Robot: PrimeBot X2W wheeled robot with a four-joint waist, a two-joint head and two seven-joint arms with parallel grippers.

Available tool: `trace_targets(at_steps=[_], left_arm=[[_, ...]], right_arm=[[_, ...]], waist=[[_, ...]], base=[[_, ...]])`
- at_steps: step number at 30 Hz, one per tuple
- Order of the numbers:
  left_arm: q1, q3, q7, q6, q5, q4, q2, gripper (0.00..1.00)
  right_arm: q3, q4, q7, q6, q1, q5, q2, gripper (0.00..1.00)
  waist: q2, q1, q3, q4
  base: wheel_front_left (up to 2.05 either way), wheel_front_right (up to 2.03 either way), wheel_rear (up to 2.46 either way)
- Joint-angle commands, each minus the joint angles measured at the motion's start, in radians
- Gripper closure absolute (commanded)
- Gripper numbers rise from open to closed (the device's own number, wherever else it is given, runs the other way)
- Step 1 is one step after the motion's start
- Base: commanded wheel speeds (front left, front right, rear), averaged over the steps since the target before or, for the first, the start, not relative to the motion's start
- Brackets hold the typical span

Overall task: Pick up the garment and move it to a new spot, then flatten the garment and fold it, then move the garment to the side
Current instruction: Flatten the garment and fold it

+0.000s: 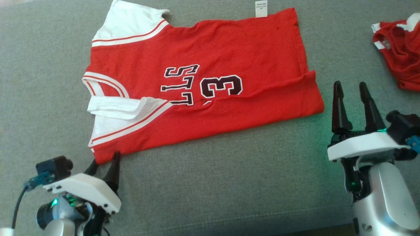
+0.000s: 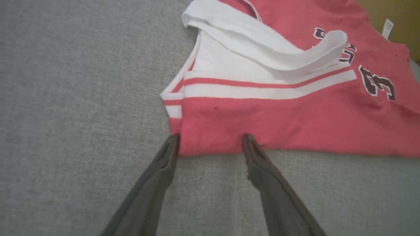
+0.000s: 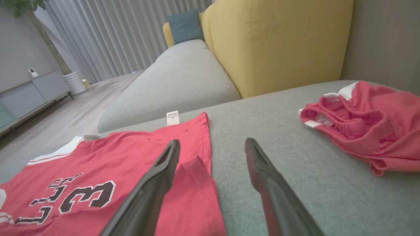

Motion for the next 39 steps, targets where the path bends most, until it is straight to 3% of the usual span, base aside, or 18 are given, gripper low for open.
trace_targets(at_steps=[1, 2, 3, 4, 5, 6, 26, 34, 39], left_arm=[[-0.025, 0.040, 0.009, 0.009, -0.012, -0.016, 0.012, 0.08], [-0.029, 0.042, 0.011, 0.010, -0.016, -0.010, 0.012, 0.15], [-0.032, 0.043, 0.013, 0.011, -0.019, -0.005, 0.012, 0.29], [-0.036, 0.043, 0.014, 0.011, -0.021, 0.001, 0.012, 0.51], [-0.040, 0.044, 0.013, 0.011, -0.024, 0.006, 0.011, 0.66], [-0.044, 0.045, 0.010, 0.009, -0.029, 0.011, 0.010, 1.00], [-0.070, 0.022, -0.067, -0.007, -0.040, -0.048, -0.003, 1.00], [-0.070, 0.007, -0.076, -0.008, -0.041, -0.061, -0.007, 1.00], [-0.067, 0.000, -0.078, -0.006, -0.043, -0.063, -0.009, 1.00]], right_arm=[[0.025, -0.030, 0.009, -0.001, -0.007, -0.003, -0.002, 0.00], [0.025, -0.026, 0.020, -0.001, -0.003, -0.009, -0.002, 0.00], [0.025, -0.020, 0.033, -0.001, 0.000, -0.016, -0.002, 0.00], [0.026, -0.014, 0.046, -0.001, 0.002, -0.020, -0.002, 0.00], [0.026, -0.007, 0.060, -0.001, 0.004, -0.024, -0.002, 0.00], [0.026, 0.000, 0.073, -0.001, 0.006, -0.029, -0.002, 0.00], [-0.014, 0.283, 0.211, -0.001, -0.108, -0.047, -0.002, 0.00], [0.006, 0.351, 0.212, -0.001, -0.149, -0.024, -0.002, 0.02], [-0.019, 0.315, 0.195, -0.001, -0.125, -0.053, -0.002, 0.00]], waist=[[0.0000, 0.0000, 0.000, -0.001], [0.0000, 0.0000, 0.000, -0.001], [0.0000, 0.0000, -0.001, -0.002], [0.0000, 0.0000, -0.001, -0.002], [0.0000, 0.0000, -0.001, -0.002], [0.0000, 0.0000, -0.002, -0.002], [0.0000, 0.0000, -0.001, 0.055], [0.0000, 0.0000, -0.002, 0.075], [0.0000, 0.0000, -0.007, 0.081]], base=[[0.00, 0.00, 0.00], [0.00, 0.00, 0.00], [0.00, 0.00, 0.00], [0.00, 0.00, 0.00], [0.00, 0.00, 0.00], [0.00, 0.00, 0.00], [0.00, 0.00, 0.00], [0.00, 0.00, 0.00], [0.00, 0.00, 0.00]])
